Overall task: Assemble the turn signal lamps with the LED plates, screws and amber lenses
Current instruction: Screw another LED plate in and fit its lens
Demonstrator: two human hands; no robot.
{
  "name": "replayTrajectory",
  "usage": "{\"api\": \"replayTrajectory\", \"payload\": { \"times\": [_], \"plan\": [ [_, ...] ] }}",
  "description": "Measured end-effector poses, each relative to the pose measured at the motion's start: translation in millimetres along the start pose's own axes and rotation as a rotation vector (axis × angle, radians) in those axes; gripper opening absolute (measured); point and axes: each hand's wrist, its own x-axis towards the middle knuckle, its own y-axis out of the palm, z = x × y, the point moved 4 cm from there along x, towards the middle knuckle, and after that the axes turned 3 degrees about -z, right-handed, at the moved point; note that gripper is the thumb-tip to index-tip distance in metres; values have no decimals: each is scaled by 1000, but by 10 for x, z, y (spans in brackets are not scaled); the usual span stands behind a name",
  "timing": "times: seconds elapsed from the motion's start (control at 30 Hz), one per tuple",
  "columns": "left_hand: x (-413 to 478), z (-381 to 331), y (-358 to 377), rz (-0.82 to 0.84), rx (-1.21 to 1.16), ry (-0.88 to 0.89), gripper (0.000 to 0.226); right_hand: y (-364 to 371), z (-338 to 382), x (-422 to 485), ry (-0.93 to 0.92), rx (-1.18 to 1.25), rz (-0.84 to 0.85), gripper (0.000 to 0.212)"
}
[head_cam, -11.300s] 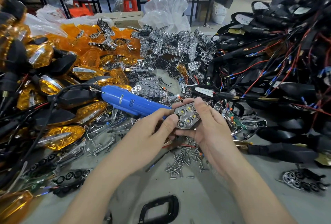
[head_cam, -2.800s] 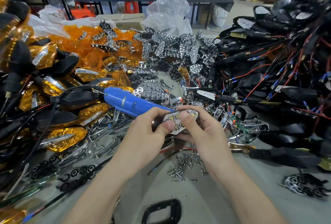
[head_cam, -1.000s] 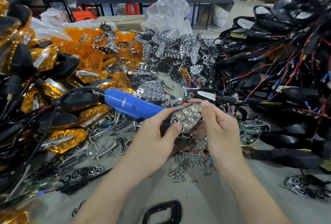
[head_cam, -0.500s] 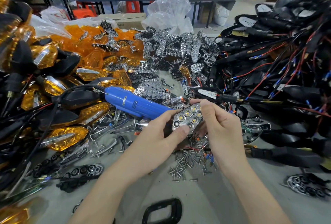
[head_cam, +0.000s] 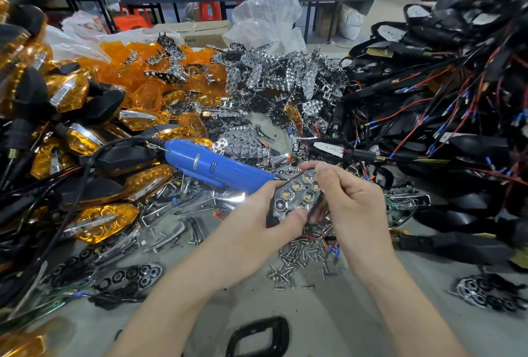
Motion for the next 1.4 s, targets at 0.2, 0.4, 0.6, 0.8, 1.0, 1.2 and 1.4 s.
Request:
{"api": "replayTrajectory", "payload": {
  "times": [0.2, 0.4, 0.6, 0.8, 1.0, 1.2, 1.4],
  "plan": [
    [-5, 11, 13, 43, -104, -41, 27, 20, -27, 33, -20, 8, 16, 33],
    [16, -4, -22, -32, -187, -63, 27, 49, -63, 37, -46, -3, 82, 28],
    [35, 35, -64, -122, -143, -30, 36, 120, -91, -1, -4, -42, 186, 25],
    [16, 18, -51, -122, -52, 6, 25, 101, -61, -3, -42, -32, 106, 28],
    [-12, 73, -89, -75, 262, 23, 17, -230, -109, 156, 63, 121, -266, 36],
    [-4, 34, -59, -138, 414, 144, 7, -275, -93, 178, 115, 435, -314, 27],
    [-31, 1, -11, -185, 456, 253, 11, -231, -98, 146, 76, 436, -395, 27]
  ]
}}
